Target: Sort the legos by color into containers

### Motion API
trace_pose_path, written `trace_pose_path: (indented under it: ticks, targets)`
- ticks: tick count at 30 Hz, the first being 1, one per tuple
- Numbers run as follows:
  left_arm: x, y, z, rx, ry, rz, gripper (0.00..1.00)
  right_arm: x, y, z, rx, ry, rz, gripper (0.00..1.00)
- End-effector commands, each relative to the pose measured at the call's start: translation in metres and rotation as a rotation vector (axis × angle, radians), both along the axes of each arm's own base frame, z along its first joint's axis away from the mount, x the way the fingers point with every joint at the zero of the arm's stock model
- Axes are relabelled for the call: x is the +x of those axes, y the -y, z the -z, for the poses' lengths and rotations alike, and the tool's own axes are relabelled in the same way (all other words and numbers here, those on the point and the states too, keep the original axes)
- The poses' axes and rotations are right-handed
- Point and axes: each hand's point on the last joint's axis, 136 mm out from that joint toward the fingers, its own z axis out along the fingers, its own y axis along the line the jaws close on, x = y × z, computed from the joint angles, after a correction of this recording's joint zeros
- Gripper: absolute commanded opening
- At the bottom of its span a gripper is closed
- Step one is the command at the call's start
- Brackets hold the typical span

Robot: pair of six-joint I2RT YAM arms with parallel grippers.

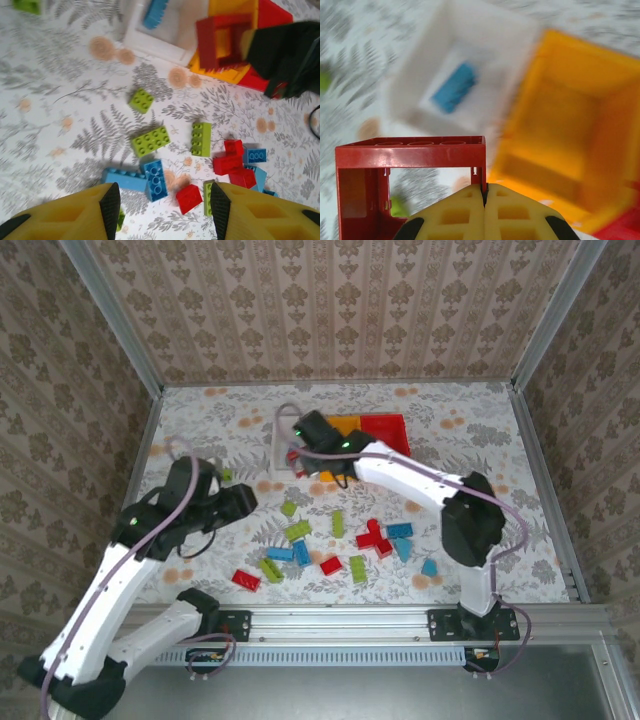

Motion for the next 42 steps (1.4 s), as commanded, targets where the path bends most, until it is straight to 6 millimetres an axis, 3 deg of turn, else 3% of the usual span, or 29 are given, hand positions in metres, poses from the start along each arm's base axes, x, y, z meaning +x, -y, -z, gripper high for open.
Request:
trace_pose_path:
  ticks: [1,4,11,20,26,30,33,38,42]
  targets:
    - [0.023,0.034,-0.026,-0.025,0.126,0.115,0.54,0.010,0.046,0.011,-0.007,-0.020,0.216,0.00]
    - [0.033,0.058,-0.029,0.006,0.159,0.188,0.54,0.023,0.065,0.019,0.001,-0.060,0.310,0.00]
    - [0.047,0.094,-0.018,0.078,0.168,0.288,0.54,0.042,0.077,0.051,-0.010,-0.169,0.421,0.00]
    - [0.045,0.098,0.004,0.108,0.121,0.310,0.54,0.047,0.079,0.092,0.001,-0.269,0.459,0.00]
    - [0.040,0.093,0.017,0.120,0.089,0.304,0.54,0.047,0.068,0.101,0.029,-0.305,0.427,0.01]
    - [0.037,0.089,0.024,0.129,0.075,0.295,0.54,0.046,0.066,0.098,0.034,-0.308,0.419,0.22]
    - [0.035,0.087,0.027,0.130,0.065,0.285,0.54,0.046,0.064,0.087,0.046,-0.294,0.409,0.30]
    - [0.032,0.079,0.027,0.136,0.066,0.260,0.54,0.041,0.060,0.042,0.040,-0.196,0.374,0.41]
    - [0.029,0.067,0.028,0.146,0.067,0.234,0.55,0.013,0.061,0.015,0.048,-0.138,0.355,0.52]
